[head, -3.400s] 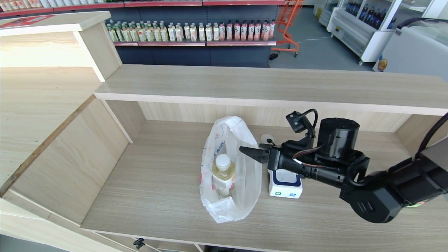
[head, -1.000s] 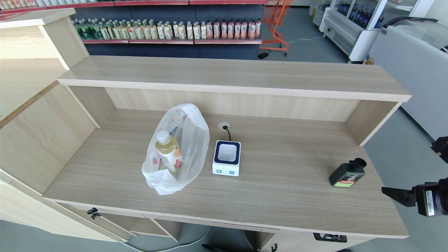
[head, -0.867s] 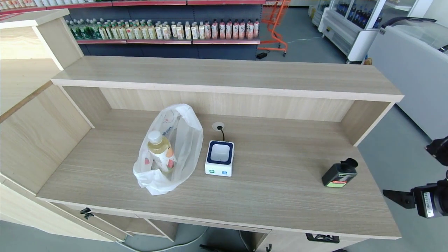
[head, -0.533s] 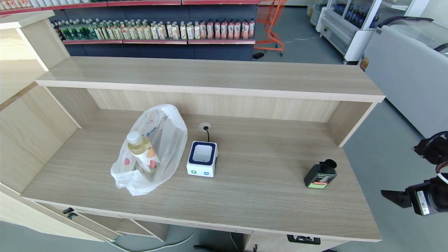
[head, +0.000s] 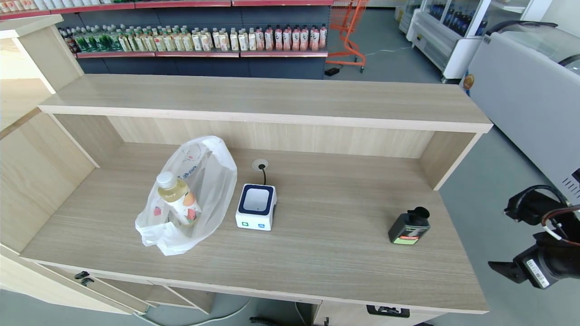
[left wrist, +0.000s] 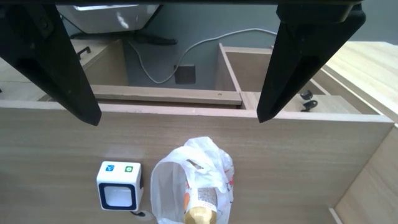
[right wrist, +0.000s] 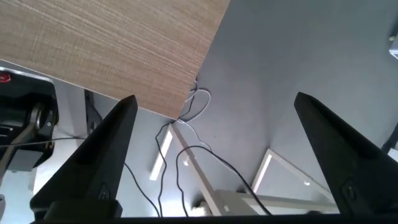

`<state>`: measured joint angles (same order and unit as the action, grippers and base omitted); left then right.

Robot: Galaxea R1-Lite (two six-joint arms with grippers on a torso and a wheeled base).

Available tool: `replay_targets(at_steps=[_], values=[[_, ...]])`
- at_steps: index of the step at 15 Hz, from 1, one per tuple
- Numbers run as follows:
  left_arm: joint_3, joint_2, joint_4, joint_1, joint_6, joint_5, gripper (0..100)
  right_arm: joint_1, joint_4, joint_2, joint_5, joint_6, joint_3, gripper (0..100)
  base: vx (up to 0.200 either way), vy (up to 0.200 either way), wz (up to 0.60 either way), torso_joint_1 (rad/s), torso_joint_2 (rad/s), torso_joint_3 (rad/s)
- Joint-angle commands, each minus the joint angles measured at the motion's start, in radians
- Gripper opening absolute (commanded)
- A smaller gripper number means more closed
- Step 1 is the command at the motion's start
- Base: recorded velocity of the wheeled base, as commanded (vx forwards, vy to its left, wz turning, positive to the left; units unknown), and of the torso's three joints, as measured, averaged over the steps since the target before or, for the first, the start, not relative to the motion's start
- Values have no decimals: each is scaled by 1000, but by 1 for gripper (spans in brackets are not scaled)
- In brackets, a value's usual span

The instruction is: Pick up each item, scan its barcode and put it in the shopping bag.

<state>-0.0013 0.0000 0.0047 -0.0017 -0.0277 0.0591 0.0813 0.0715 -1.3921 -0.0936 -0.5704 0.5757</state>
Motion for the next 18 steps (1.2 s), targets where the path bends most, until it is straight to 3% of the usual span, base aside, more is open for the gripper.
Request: replay_targets(at_steps=[1,7,10,18], values=[[0,2,0,0,0,-1,100,-18,7,-73,0,-17,6,100,0,0,0,0,0,0],[0,2,0,0,0,1,100,-49,321,-301,48,-118,-19,100,0,0,0,0,0,0],[0,2,0,0,0,1,100,-97,350,-378,161,-121,13,100,0,0,0,0,0,0],[0,2,0,0,0,1,100,-218,401,-513,161,-121,156,100,0,0,0,0,0,0]])
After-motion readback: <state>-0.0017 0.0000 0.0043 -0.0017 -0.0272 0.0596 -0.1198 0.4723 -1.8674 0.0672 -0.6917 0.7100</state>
